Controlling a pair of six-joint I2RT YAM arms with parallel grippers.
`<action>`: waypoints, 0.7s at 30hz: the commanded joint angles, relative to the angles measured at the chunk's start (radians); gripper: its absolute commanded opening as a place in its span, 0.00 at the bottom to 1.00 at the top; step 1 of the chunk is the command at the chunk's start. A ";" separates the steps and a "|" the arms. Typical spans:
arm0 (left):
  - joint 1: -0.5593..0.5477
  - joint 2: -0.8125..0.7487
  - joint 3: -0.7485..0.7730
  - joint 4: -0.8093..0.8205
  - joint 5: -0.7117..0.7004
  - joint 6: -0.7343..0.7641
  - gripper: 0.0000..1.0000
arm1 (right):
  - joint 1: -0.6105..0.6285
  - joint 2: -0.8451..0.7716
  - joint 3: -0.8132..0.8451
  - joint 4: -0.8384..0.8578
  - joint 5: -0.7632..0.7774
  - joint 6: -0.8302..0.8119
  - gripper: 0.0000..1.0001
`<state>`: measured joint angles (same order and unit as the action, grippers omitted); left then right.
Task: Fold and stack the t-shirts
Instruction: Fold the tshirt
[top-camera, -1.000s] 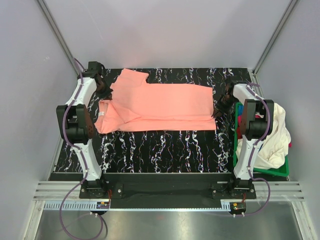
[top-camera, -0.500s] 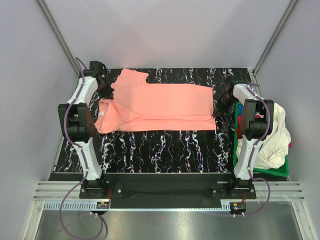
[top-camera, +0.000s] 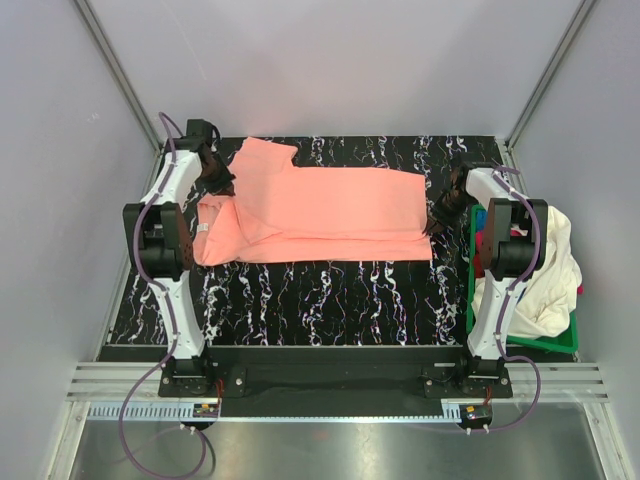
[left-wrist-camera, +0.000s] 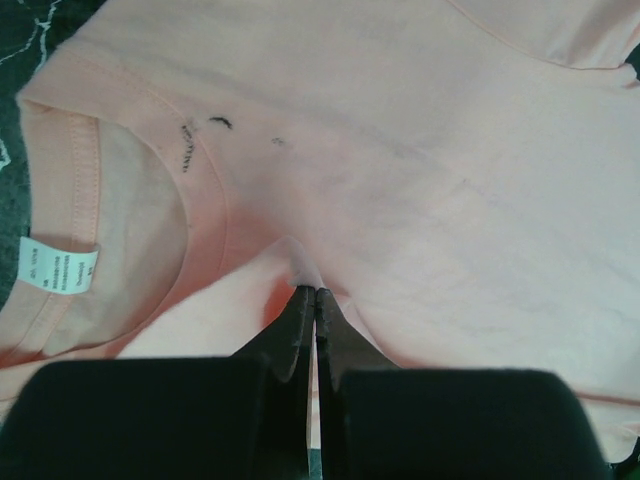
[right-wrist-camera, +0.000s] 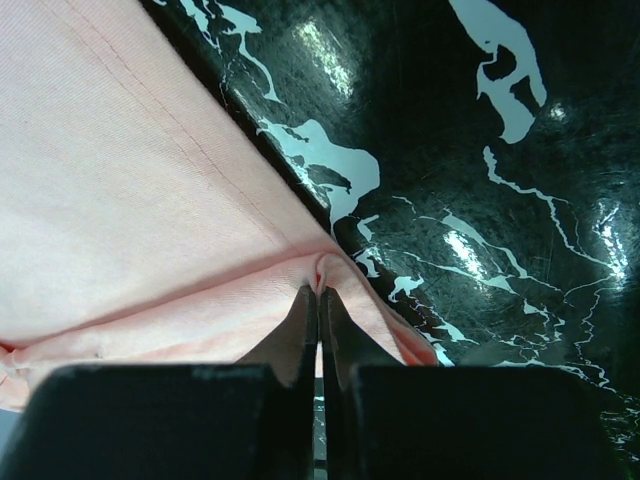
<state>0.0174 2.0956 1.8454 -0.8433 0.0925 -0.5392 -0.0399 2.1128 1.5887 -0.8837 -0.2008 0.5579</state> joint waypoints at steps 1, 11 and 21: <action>-0.007 0.024 0.072 0.012 0.042 0.004 0.00 | -0.008 0.010 0.002 0.017 0.014 0.008 0.00; -0.010 0.109 0.156 -0.040 0.021 0.036 0.00 | -0.008 0.027 0.014 0.015 0.009 0.010 0.01; -0.002 0.103 0.186 -0.063 -0.045 0.053 0.23 | -0.012 0.056 0.071 0.014 0.014 -0.003 0.21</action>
<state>0.0109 2.2101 1.9747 -0.8989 0.0845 -0.5014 -0.0414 2.1464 1.6073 -0.8848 -0.2028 0.5598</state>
